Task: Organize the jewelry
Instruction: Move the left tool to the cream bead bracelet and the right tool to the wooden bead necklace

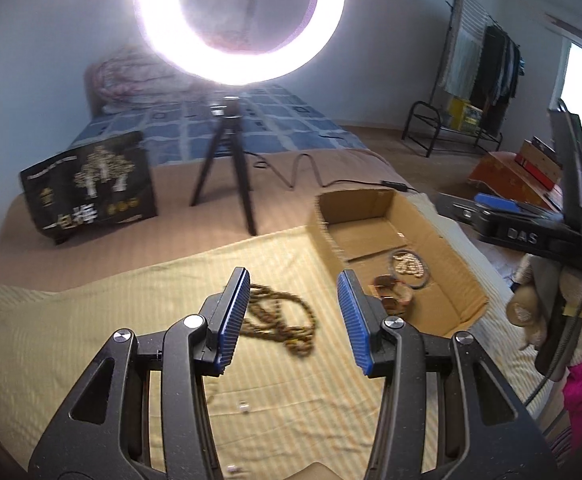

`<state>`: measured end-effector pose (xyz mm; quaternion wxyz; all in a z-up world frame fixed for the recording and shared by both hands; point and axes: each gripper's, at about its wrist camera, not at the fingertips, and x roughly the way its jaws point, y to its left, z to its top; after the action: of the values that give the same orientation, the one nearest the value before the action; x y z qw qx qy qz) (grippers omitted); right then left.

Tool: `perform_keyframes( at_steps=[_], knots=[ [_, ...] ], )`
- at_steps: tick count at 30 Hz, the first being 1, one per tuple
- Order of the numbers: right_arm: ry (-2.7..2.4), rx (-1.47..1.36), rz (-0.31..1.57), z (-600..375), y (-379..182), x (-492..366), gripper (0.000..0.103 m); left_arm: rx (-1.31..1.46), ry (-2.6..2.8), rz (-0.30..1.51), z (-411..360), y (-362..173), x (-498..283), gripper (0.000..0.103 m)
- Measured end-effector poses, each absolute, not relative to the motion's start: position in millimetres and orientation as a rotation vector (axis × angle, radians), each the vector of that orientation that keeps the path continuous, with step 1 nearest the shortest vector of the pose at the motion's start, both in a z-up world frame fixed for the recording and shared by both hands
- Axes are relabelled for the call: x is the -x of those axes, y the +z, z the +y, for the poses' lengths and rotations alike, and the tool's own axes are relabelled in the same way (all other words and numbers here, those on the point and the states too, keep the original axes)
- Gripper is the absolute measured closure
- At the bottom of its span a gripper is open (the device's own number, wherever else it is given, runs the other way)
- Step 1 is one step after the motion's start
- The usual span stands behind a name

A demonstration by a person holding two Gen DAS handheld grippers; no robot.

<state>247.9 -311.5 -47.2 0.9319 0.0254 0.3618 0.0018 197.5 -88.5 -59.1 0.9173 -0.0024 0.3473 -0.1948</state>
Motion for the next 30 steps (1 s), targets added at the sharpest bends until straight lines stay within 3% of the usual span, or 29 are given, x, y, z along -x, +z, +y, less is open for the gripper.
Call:
perform_keyframes(
  at_steps=[14, 30],
  knots=[
    [0.142, 0.009, 0.795, -242.4, -65.4, -261.8, 0.012, 0.064, -0.270, 0.767, -2.1, -82.7, -207.7, 0.057],
    [0.270, 0.045, 0.955, -177.6, -118.5, -289.7, 0.012, 0.040, -0.252, 0.917, 17.8, -143.5, -218.1, 0.057]
  ],
)
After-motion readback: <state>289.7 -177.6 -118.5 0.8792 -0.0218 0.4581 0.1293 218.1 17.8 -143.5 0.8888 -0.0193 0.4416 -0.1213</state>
